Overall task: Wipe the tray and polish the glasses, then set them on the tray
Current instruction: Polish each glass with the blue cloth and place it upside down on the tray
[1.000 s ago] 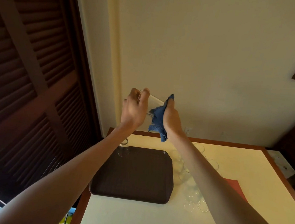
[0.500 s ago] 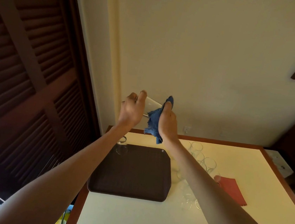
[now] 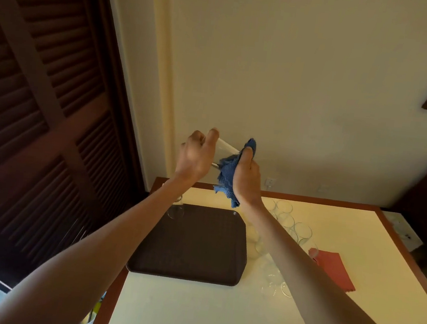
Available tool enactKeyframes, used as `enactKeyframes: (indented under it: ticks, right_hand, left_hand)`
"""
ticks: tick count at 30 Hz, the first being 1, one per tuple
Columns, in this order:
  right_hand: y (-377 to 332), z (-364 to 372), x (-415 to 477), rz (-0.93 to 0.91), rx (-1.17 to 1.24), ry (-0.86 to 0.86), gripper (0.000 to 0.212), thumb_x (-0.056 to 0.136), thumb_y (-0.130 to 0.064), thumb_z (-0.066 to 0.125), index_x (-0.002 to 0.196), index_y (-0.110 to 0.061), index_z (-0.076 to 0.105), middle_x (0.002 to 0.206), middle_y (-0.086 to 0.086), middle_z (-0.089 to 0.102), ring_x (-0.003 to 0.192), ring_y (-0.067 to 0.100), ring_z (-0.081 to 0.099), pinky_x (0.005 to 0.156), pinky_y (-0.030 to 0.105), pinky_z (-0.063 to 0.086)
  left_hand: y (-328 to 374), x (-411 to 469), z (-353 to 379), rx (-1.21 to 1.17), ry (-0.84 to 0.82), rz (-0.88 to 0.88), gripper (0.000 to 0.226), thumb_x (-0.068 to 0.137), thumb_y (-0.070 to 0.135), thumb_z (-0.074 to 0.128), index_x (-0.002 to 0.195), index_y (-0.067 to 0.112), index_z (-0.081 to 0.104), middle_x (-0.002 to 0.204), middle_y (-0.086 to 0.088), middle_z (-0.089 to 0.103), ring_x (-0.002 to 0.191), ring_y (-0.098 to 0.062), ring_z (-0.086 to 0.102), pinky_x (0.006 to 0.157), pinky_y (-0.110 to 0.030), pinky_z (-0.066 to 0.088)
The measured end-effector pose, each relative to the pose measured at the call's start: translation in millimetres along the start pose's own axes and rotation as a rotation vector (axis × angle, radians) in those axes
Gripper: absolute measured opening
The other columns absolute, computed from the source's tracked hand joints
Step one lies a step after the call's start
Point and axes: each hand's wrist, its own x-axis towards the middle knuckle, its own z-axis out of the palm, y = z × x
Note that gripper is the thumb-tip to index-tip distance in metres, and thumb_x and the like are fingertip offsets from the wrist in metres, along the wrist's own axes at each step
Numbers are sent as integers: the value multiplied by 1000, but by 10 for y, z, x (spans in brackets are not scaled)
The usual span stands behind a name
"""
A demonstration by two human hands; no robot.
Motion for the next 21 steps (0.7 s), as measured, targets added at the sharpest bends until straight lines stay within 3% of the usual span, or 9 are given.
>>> enactKeyframes:
  ticks: [2,4,7,10,12,15,17,19,21]
  right_hand:
    - [-50,-37,33,206,65,-55,67,103,-54,26,90,3,59,80,15,62,74,30,61,62,41,50]
    - [-130,-92,41,434,195,-151,53,105,-49,29,89,-8,60,77,11,65,67,25,63,60,34,50]
    - [-83,-159,50,482,282,-151,50,106,-44,30,87,-8,60,65,8,68,54,21,64,54,31,52]
    - [53,-97,54,349,316,-56,62,100,-55,37,89,1,61,71,15,65,55,26,62,59,34,53]
    - [200,-48,86,160,185,38,70,91,-59,40,96,9,58,78,20,61,64,34,61,64,43,52]
    - [298,-79,82,-31,-63,66,54,98,-47,40,91,4,56,74,26,59,66,44,62,56,44,53]
    - [318,-129,115,18,-174,-29,60,100,-51,42,91,7,59,73,28,60,60,40,59,54,44,51]
    - [354,-157,161,136,-183,-190,75,93,-62,44,100,11,60,83,37,63,65,42,60,62,54,53]
    - [368,-163,187,276,-95,-300,71,96,-58,44,110,9,61,94,37,67,71,41,65,66,52,56]
  left_hand:
    - [9,-35,-11,42,72,172,43,104,48,47,80,13,49,67,3,49,61,-14,45,58,-32,38]
    - [-83,-50,-30,114,132,440,39,106,47,47,89,13,51,62,4,50,55,-12,46,55,-29,36]
    - [-213,-35,-13,200,125,648,35,106,47,46,100,13,51,65,2,49,58,-19,48,55,-30,33]
    - [-200,-54,95,195,132,513,37,105,48,48,102,11,52,66,4,49,58,-20,48,57,-32,32]
    - [-188,-21,144,166,96,340,43,104,52,48,99,10,54,69,2,54,62,-21,53,58,-36,39]
    - [-204,68,111,129,-40,146,45,102,51,48,90,8,55,74,-2,53,66,-18,50,61,-36,41]
    - [-232,102,60,148,-107,121,42,103,48,49,81,12,53,72,-1,49,65,-17,46,62,-35,38]
    - [-302,140,34,149,-151,104,46,101,51,51,78,11,54,70,-1,51,65,-17,47,64,-35,39]
    - [-434,146,22,53,-170,42,54,97,57,51,85,5,59,72,-2,53,66,-17,50,65,-36,41]
